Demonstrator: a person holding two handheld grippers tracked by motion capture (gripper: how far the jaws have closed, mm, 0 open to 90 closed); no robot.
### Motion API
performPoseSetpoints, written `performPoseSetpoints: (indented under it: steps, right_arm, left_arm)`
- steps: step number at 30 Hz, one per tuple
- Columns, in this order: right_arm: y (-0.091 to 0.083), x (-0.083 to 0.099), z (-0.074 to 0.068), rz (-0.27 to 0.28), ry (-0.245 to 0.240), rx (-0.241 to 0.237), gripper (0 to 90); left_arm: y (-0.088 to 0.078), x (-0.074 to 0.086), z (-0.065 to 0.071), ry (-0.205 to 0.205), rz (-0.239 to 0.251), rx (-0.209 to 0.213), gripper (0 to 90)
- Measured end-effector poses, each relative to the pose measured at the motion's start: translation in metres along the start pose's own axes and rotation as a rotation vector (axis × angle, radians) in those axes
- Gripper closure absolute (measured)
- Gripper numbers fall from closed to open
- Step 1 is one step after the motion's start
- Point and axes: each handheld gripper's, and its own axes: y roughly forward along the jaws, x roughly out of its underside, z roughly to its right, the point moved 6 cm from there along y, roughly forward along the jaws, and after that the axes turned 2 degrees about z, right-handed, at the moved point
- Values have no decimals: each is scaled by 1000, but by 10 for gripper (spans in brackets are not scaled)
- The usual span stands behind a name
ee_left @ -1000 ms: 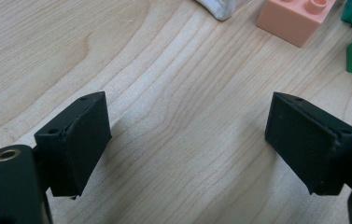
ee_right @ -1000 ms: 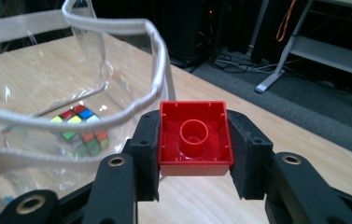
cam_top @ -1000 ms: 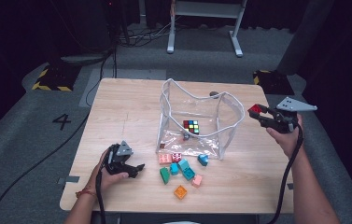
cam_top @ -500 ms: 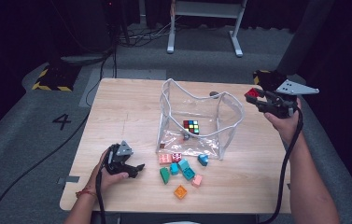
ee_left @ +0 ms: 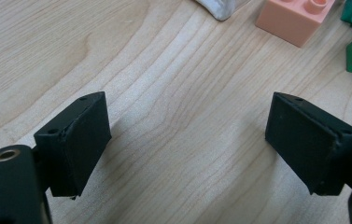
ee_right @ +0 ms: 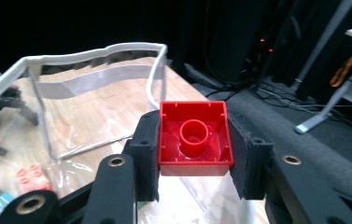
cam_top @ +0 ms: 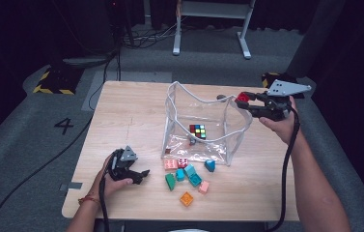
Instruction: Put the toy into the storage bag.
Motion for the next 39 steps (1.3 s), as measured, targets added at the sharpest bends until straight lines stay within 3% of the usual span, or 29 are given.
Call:
performPoseSetpoints:
  steps: [2,18,32,39]
  right_arm:
    - [4,-2,-4,-8,-11,-33,596]
    - [40,-2,-22,-144,-120,-152,596]
    - [76,14,-24,-416,-194,-199,596]
    - [85,21,-26,-511,-218,-197,596]
  left_arm:
    - [0,0,0,-3,0,0,142]
    - [0,0,-1,6,1,-4,141]
    - [0,0,-1,8,3,1,141]
    - [0,0,-1,8,3,1,141]
